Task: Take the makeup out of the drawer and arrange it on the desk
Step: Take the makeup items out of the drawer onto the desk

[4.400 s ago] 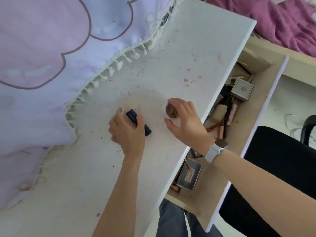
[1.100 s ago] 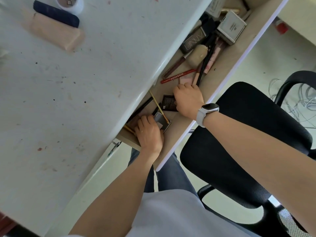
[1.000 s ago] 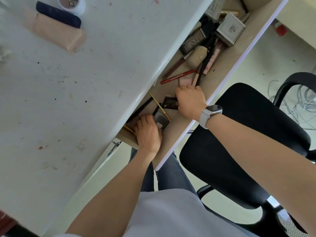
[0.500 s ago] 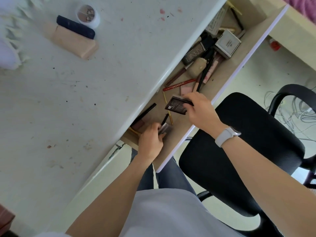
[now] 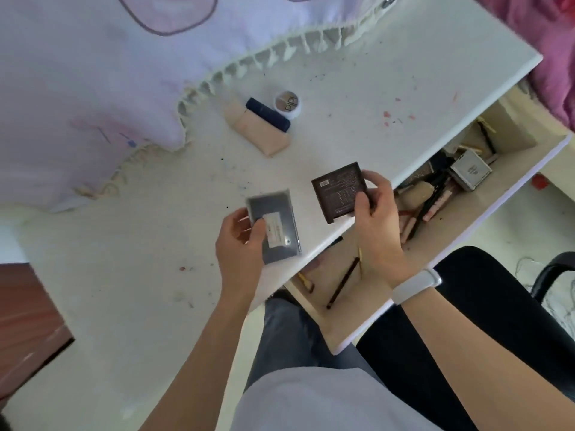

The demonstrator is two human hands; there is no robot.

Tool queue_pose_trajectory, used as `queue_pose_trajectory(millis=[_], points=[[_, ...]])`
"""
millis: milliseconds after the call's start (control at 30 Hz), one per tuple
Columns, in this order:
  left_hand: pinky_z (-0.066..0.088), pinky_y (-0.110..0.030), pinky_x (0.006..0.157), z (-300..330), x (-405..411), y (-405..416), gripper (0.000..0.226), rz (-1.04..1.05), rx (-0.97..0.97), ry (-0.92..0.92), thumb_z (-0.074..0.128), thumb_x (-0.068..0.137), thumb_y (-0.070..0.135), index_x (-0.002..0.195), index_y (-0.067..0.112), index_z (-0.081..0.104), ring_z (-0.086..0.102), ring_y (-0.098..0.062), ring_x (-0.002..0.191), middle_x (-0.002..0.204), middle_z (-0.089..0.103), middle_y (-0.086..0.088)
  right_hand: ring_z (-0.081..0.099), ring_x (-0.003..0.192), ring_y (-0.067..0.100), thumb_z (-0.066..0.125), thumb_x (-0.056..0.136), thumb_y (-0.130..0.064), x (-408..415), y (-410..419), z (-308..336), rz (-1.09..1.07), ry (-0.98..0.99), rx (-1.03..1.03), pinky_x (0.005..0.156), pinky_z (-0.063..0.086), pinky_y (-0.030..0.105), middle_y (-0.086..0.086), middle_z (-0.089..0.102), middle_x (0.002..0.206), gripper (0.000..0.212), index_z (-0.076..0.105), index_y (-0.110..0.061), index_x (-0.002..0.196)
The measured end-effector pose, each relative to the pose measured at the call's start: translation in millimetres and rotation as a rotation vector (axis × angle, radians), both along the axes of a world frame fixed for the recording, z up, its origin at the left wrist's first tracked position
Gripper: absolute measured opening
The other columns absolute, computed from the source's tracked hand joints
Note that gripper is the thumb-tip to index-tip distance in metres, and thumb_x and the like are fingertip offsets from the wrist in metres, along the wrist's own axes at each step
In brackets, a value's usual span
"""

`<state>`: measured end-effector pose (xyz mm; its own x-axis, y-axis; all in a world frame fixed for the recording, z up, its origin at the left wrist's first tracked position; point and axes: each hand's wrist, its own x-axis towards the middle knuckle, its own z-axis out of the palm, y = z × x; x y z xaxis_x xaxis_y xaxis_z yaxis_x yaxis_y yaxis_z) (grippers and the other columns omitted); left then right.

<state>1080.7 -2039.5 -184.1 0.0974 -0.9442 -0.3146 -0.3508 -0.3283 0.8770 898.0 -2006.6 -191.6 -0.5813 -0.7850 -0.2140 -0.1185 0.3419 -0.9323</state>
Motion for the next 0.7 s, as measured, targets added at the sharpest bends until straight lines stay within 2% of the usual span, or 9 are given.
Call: queue_pose_trajectory(millis=[67, 167, 300, 400, 467, 500, 533, 633, 700], points=[[0.048, -0.009, 0.069, -5, 21, -17, 0.020, 0.201, 0.015, 0.020, 0.057, 0.090, 0.017, 0.108, 0.025, 0.052, 0.061, -0.002, 0.086, 0.097, 0.063, 0.009, 0.048, 0.053, 0.005, 0.038, 0.095, -0.007, 23, -23, -4, 0.087, 0.009, 0.047, 0.050, 0.041, 0.016, -0.009, 0.053, 0.077, 0.033, 0.043, -0.019, 0.125], [0.049, -0.018, 0.074, -14, 44, -34, 0.031, 0.381, 0.043, 0.030, 0.057, 0.090, 0.017, 0.120, 0.016, 0.051, 0.063, -0.012, 0.087, 0.100, 0.065, -0.001, 0.052, 0.064, 0.020, 0.037, 0.095, -0.007, 56, -51, -13, 0.203, 0.002, 0.089, 0.054, 0.044, 0.020, -0.008, 0.053, 0.081, 0.032, 0.043, -0.017, 0.125], [0.041, -0.004, 0.068, -19, 63, -56, 0.029, 0.406, -0.006, -0.073, 0.059, 0.088, 0.016, 0.117, 0.017, 0.055, 0.061, -0.005, 0.084, 0.099, 0.062, 0.005, 0.058, 0.090, 0.032, 0.038, 0.095, -0.005, 89, -82, -21, 0.267, 0.029, 0.111, 0.065, 0.047, 0.019, 0.007, 0.051, 0.108, 0.032, 0.046, -0.012, 0.125], [0.037, 0.001, 0.074, -18, 68, -71, 0.034, 0.302, -0.035, -0.179, 0.060, 0.085, 0.010, 0.118, 0.009, 0.055, 0.055, -0.005, 0.096, 0.122, 0.055, -0.005, 0.057, 0.099, 0.029, 0.041, 0.093, -0.002, 106, -102, -20, 0.304, 0.055, 0.119, 0.087, 0.048, 0.028, 0.007, 0.039, 0.120, 0.037, 0.044, -0.005, 0.131], [0.038, -0.015, 0.097, -16, 67, -75, 0.051, 0.166, -0.034, -0.175, 0.062, 0.083, 0.009, 0.131, 0.007, 0.044, 0.046, -0.014, 0.120, 0.137, 0.041, -0.008, 0.051, 0.102, 0.020, 0.043, 0.092, 0.000, 112, -111, -17, 0.358, 0.151, 0.104, 0.092, 0.040, 0.018, 0.012, 0.039, 0.125, 0.042, 0.040, 0.000, 0.134], [0.036, -0.026, 0.105, -15, 67, -75, 0.061, 0.084, -0.025, -0.154, 0.064, 0.082, 0.008, 0.137, 0.009, 0.037, 0.040, -0.017, 0.128, 0.142, 0.035, -0.008, 0.046, 0.102, 0.015, 0.043, 0.091, 0.001, 114, -113, -16, 0.391, 0.215, 0.090, 0.091, 0.034, 0.011, 0.015, 0.040, 0.127, 0.044, 0.039, 0.000, 0.135], [0.033, -0.028, 0.109, -15, 67, -75, 0.070, -0.007, -0.016, -0.140, 0.065, 0.081, 0.008, 0.142, 0.011, 0.030, 0.033, -0.018, 0.133, 0.146, 0.029, -0.008, 0.043, 0.105, 0.013, 0.043, 0.091, 0.001, 115, -114, -15, 0.430, 0.271, 0.078, 0.091, 0.032, 0.010, 0.016, 0.041, 0.130, 0.045, 0.038, 0.000, 0.136], [0.014, -0.005, 0.105, -20, 71, -69, 0.074, -0.257, -0.033, -0.289, 0.063, 0.085, 0.010, 0.146, 0.013, 0.021, 0.015, -0.008, 0.138, 0.157, 0.004, -0.008, 0.035, 0.128, 0.027, 0.043, 0.092, -0.003, 116, -109, -15, 0.586, 0.539, 0.123, 0.104, 0.030, 0.028, 0.017, 0.034, 0.143, 0.045, 0.039, -0.003, 0.137], [0.013, -0.020, 0.109, -27, 75, -66, 0.067, -0.328, -0.093, -0.469, 0.057, 0.089, 0.016, 0.146, 0.015, 0.023, 0.012, -0.013, 0.141, 0.157, 0.000, -0.008, 0.031, 0.129, 0.033, 0.045, 0.090, -0.004, 114, -104, -18, 0.669, 0.788, 0.156, 0.102, 0.033, 0.038, 0.018, 0.034, 0.143, 0.044, 0.044, -0.005, 0.134]])
